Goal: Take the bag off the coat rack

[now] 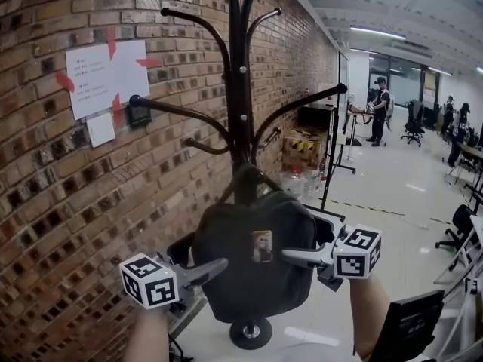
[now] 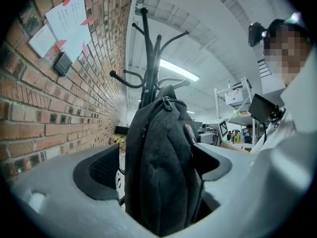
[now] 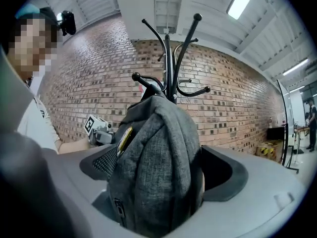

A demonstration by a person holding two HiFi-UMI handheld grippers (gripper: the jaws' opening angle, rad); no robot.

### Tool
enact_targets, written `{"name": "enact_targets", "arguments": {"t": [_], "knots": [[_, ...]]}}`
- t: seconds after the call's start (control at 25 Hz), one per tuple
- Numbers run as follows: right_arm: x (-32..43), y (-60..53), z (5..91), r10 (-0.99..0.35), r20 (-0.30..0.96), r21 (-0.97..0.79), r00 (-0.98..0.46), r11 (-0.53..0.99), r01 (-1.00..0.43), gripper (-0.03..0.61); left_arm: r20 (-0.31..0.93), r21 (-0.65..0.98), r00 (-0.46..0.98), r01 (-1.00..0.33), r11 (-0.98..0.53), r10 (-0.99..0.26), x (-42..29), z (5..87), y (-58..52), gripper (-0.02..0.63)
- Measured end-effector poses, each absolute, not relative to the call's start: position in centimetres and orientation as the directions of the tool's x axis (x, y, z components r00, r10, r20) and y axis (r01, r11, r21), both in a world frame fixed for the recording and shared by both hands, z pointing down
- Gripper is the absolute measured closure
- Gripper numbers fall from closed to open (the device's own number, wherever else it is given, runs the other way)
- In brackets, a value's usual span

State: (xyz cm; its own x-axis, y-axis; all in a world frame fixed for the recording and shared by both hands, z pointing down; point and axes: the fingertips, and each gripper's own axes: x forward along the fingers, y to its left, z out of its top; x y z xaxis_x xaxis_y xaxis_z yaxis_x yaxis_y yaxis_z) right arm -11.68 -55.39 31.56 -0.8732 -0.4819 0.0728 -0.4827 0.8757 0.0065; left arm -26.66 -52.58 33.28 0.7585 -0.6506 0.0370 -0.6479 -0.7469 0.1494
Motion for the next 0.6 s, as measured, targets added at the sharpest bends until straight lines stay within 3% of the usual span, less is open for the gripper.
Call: {"name": "enact_targets", "arguments": {"t": [0.12, 0.24, 0.36, 0.6], "knots": [[-11.7, -55.6, 31.7, -0.492, 0.052, -0.009, -0.869, 0.870, -0.493, 0.065, 0.035, 0.192, 0.770, -0.630, -0.752, -0.637, -25.8, 34.0, -52.9, 0.147], [-11.9, -55.7, 32.0, -0.526, 0.072, 0.009, -0.847, 0.850, -0.527, 0.143, 0.033, 0.185, 0.748, -0.656, -0.732, -0.663, -25.7, 34.2, -53.4, 0.150], [-12.2, -55.6, 32.2, -0.560, 0.083, 0.024, -0.824, 0.828, -0.560, 0.246, 0.041, 0.182, 0.723, -0.684, -0.706, -0.690, -25.7, 34.4, -53.7, 0.225], [-12.5, -55.0, 32.6, -0.559, 0.094, 0.006, -0.824, 0.828, -0.561, 0.356, 0.063, 0.162, 0.696, -0.714, -0.681, -0.715, -25.4, 34.6, -53.5, 0.325]]}}
